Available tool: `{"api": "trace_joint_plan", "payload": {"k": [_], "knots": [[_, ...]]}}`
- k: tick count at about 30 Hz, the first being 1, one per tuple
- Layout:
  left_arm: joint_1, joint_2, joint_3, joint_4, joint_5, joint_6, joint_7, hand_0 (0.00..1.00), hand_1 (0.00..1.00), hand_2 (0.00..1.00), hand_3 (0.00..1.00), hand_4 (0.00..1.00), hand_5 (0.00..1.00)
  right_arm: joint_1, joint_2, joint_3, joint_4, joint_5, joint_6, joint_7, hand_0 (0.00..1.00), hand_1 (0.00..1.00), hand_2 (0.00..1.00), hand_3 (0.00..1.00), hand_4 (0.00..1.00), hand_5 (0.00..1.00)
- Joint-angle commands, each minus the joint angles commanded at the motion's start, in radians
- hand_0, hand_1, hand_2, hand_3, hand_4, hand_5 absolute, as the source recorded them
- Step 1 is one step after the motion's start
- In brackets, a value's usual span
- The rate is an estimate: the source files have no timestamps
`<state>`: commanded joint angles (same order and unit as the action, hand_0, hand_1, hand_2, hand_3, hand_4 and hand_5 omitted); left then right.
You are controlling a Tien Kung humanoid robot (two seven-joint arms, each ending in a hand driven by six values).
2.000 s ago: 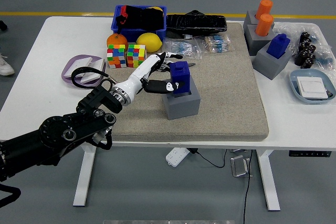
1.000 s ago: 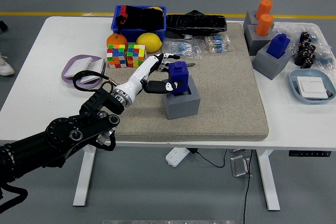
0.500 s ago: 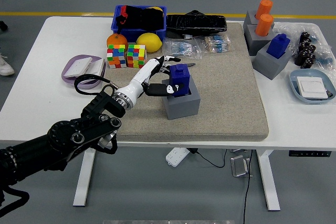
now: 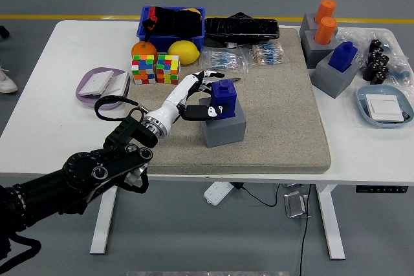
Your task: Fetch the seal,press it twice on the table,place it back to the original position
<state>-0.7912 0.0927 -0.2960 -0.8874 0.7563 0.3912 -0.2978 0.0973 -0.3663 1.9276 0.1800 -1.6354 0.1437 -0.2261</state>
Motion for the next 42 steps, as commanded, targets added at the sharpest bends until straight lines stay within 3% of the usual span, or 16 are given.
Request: {"api": "trace_joint_plan", "payload": {"k": [17, 42], "knots": [[0.007, -0.022, -0.018, 0.026, -0.012, 0.014, -0.024, 0.802, 0.539, 0.473, 0.786, 0.667, 0.002, -0.001, 0.000, -0.006, 0.000, 0.002, 0.000, 0.000, 0.787, 0.720, 0.723, 0.660, 0.802, 0.489], [0.019, -0.027, -0.004, 0.038, -0.026, 0.012, -0.034, 0.801, 0.539, 0.472, 0.786, 0.667, 0.002, -0.001, 0.001, -0.010, 0.000, 0.007, 0.000, -0.001, 0.787, 0.720, 0.722, 0.659, 0.803, 0.487]]}}
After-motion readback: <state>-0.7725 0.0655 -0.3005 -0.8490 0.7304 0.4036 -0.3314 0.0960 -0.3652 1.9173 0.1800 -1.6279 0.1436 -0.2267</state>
